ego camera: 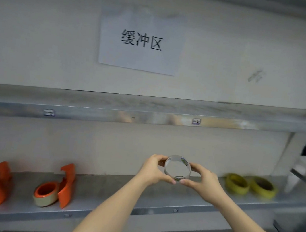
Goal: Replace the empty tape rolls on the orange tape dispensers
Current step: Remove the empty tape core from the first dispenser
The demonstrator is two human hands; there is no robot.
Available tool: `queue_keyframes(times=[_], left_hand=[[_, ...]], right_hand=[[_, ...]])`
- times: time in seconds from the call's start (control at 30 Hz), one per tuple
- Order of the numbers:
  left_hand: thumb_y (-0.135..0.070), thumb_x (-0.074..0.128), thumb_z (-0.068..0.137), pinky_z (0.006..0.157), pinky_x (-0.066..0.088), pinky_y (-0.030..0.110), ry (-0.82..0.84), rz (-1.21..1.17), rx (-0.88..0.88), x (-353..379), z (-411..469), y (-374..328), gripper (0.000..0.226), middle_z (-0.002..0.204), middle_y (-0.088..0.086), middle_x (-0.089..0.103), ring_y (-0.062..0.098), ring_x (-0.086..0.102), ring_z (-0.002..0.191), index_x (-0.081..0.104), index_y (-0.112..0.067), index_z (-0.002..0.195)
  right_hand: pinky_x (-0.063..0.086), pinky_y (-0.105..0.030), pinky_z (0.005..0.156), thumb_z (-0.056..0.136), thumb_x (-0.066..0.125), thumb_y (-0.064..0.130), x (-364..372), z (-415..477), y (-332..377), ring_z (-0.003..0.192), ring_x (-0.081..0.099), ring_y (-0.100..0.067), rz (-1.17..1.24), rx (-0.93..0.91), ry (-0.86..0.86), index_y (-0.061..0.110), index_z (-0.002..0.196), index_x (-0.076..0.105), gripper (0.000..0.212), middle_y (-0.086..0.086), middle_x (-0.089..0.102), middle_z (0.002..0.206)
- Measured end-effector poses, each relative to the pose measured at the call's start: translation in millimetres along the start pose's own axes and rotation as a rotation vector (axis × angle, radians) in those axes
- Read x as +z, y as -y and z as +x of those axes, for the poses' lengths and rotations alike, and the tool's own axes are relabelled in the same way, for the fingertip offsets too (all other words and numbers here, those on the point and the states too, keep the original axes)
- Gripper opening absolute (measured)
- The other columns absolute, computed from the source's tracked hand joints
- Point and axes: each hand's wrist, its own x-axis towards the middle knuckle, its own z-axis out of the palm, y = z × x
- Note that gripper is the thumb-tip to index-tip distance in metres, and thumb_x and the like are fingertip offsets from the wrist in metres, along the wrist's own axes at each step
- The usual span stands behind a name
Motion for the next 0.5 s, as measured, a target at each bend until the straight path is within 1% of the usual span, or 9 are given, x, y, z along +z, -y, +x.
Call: queue_keyframes(times=[0.07, 0.13, 0.17, 0.23, 0.27, 0.33, 0.37, 0.43, 0.5], left_hand=[[-0.021, 0.097, 0.042, 0.097, 0.047, 0.025, 0.015, 0.007, 0.002, 19, 10, -5, 0.088, 0.122, 0.003, 0.065, 0.015, 0.061, 0.114, 0.063, -0.013, 0.123], [-0.024, 0.096, 0.038, 0.102, 0.048, 0.032, 0.026, -0.011, 0.016, 37, 20, -11, 0.091, 0.119, 0.002, 0.066, 0.015, 0.061, 0.113, 0.063, -0.012, 0.123], [-0.021, 0.096, 0.041, 0.103, 0.048, 0.032, 0.033, -0.016, 0.020, 46, 27, -13, 0.089, 0.118, 0.001, 0.066, 0.013, 0.060, 0.112, 0.063, -0.011, 0.123], [-0.014, 0.095, 0.048, 0.101, 0.046, 0.025, 0.039, -0.009, 0.018, 65, 39, -18, 0.083, 0.113, -0.001, 0.063, 0.010, 0.058, 0.108, 0.062, -0.009, 0.124], [-0.018, 0.096, 0.046, 0.100, 0.046, 0.025, 0.037, -0.004, 0.014, 74, 45, -22, 0.085, 0.112, 0.000, 0.062, 0.011, 0.058, 0.108, 0.062, -0.009, 0.123], [-0.033, 0.093, 0.033, 0.100, 0.049, 0.028, 0.013, 0.011, 0.004, 96, 58, -28, 0.096, 0.116, 0.001, 0.064, 0.014, 0.061, 0.112, 0.063, -0.011, 0.122], [-0.035, 0.092, 0.032, 0.100, 0.049, 0.029, 0.000, 0.024, -0.010, 108, 66, -29, 0.098, 0.119, 0.002, 0.064, 0.015, 0.061, 0.114, 0.063, -0.011, 0.123], [-0.026, 0.096, 0.042, 0.100, 0.049, 0.030, -0.016, 0.052, -0.048, 132, 82, -32, 0.091, 0.123, 0.003, 0.063, 0.016, 0.061, 0.115, 0.061, -0.012, 0.125], [-0.024, 0.096, 0.046, 0.096, 0.051, 0.026, -0.019, 0.079, -0.078, 156, 96, -35, 0.085, 0.123, 0.002, 0.064, 0.014, 0.063, 0.111, 0.062, -0.013, 0.123]], right_hand=[[0.033, -0.041, 0.109, 0.057, 0.076, 0.058, -11, 1, -18, 0.124, 0.048, -0.015, -0.006, 0.023, 0.003, 0.034, 0.119, 0.055, 0.069, 0.013, 0.063, 0.121], [0.033, -0.042, 0.109, 0.053, 0.074, 0.062, -21, 6, -36, 0.122, 0.050, -0.013, -0.004, 0.030, 0.005, 0.034, 0.118, 0.056, 0.073, 0.015, 0.063, 0.119], [0.033, -0.042, 0.109, 0.051, 0.071, 0.065, -27, 10, -45, 0.121, 0.051, -0.013, -0.002, 0.031, 0.009, 0.034, 0.118, 0.056, 0.075, 0.015, 0.063, 0.118], [0.033, -0.041, 0.109, 0.052, 0.071, 0.064, -37, 20, -65, 0.121, 0.051, -0.012, -0.008, 0.029, 0.021, 0.034, 0.119, 0.056, 0.075, 0.015, 0.063, 0.118], [0.033, -0.041, 0.109, 0.055, 0.073, 0.062, -43, 25, -77, 0.121, 0.051, -0.012, -0.015, 0.021, 0.031, 0.034, 0.119, 0.056, 0.072, 0.014, 0.063, 0.119], [0.032, -0.041, 0.109, 0.059, 0.074, 0.059, -55, 36, -100, 0.121, 0.051, -0.012, -0.047, 0.001, 0.060, 0.035, 0.120, 0.054, 0.069, 0.015, 0.063, 0.121], [0.031, -0.040, 0.109, 0.061, 0.074, 0.059, -61, 41, -112, 0.122, 0.051, -0.011, -0.062, -0.004, 0.078, 0.034, 0.121, 0.053, 0.068, 0.016, 0.062, 0.122], [0.030, -0.040, 0.109, 0.065, 0.073, 0.057, -74, 53, -135, 0.122, 0.049, -0.012, -0.079, -0.018, 0.106, 0.032, 0.125, 0.052, 0.068, 0.015, 0.060, 0.125], [0.027, -0.040, 0.110, 0.069, 0.072, 0.055, -84, 62, -156, 0.123, 0.048, -0.014, -0.121, -0.029, 0.131, 0.029, 0.128, 0.050, 0.068, 0.013, 0.058, 0.127]])
